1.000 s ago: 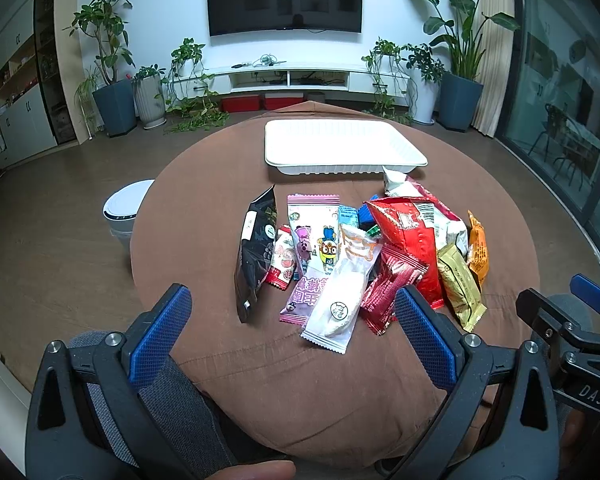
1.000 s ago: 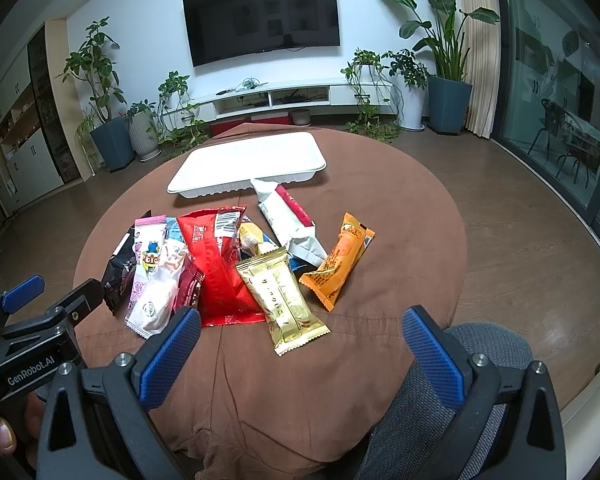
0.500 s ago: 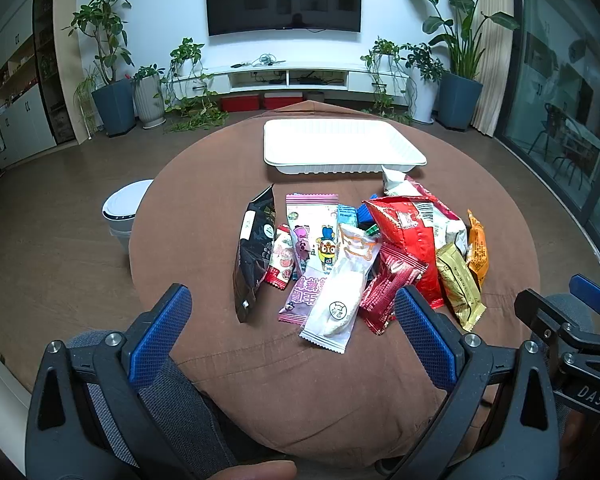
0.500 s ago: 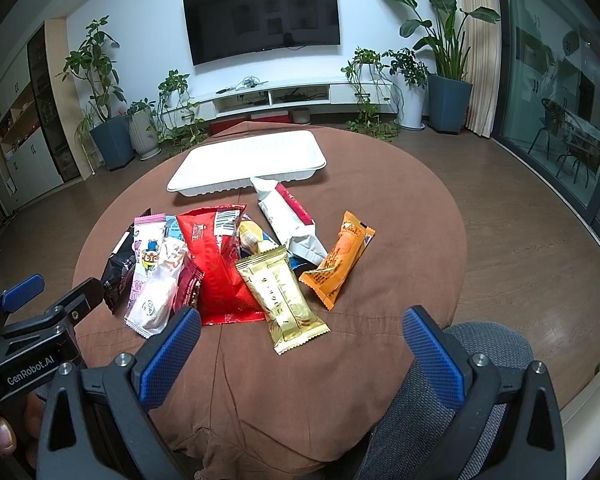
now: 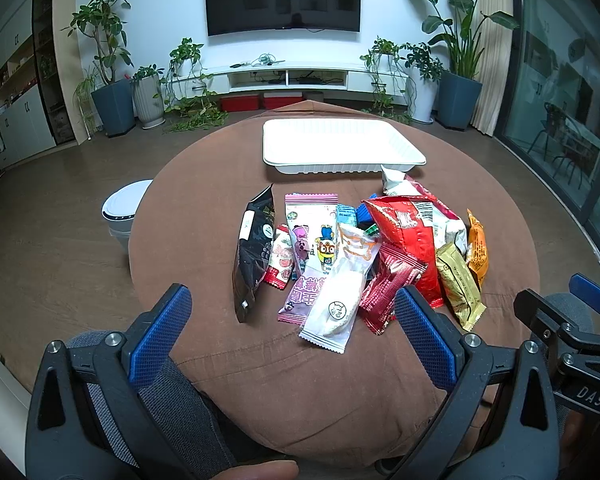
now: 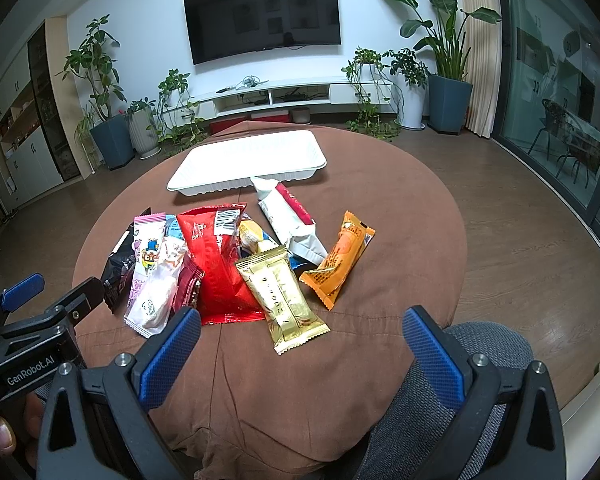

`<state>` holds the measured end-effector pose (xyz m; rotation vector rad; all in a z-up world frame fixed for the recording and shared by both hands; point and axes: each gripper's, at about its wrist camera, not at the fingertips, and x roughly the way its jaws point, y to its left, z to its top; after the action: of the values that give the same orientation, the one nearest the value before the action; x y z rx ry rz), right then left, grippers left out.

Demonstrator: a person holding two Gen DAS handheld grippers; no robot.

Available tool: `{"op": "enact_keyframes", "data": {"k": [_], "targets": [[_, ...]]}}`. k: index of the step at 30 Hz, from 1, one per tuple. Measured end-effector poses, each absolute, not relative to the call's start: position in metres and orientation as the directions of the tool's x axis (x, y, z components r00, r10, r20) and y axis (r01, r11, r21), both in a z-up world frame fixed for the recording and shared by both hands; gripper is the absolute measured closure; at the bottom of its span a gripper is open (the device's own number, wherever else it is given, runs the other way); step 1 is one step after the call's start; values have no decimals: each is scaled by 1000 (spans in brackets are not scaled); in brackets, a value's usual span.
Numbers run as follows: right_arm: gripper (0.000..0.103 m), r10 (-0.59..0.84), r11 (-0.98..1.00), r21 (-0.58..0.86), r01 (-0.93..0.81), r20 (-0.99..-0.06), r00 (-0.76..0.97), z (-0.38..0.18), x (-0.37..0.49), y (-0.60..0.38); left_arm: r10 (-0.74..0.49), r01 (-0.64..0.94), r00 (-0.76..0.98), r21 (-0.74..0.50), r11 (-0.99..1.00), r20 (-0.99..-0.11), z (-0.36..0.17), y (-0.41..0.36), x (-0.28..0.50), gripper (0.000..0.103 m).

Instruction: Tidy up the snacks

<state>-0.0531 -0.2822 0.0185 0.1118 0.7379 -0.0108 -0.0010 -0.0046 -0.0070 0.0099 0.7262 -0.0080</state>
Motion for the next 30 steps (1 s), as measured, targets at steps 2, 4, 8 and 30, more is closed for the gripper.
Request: {"op": "enact_keyframes", "data": {"k": [2, 4, 8, 30], "targets": [[0, 29, 994, 98, 50, -672, 740, 19, -53, -282, -4, 11, 747, 7, 1000, -665, -8, -5, -1, 0], [0, 30, 994, 98, 49, -672, 740, 19, -53, -282, -3, 11, 747, 8, 1000, -665, -8, -5, -2, 0], [0, 29, 994, 97, 49, -672, 740, 22, -53, -284, -3, 11, 747, 7, 1000, -665, -8, -5, -2, 0], [0, 40, 992, 114, 49, -672, 740, 11, -54, -282, -37, 38, 758, -12, 999, -651, -17, -2, -4, 0]]}}
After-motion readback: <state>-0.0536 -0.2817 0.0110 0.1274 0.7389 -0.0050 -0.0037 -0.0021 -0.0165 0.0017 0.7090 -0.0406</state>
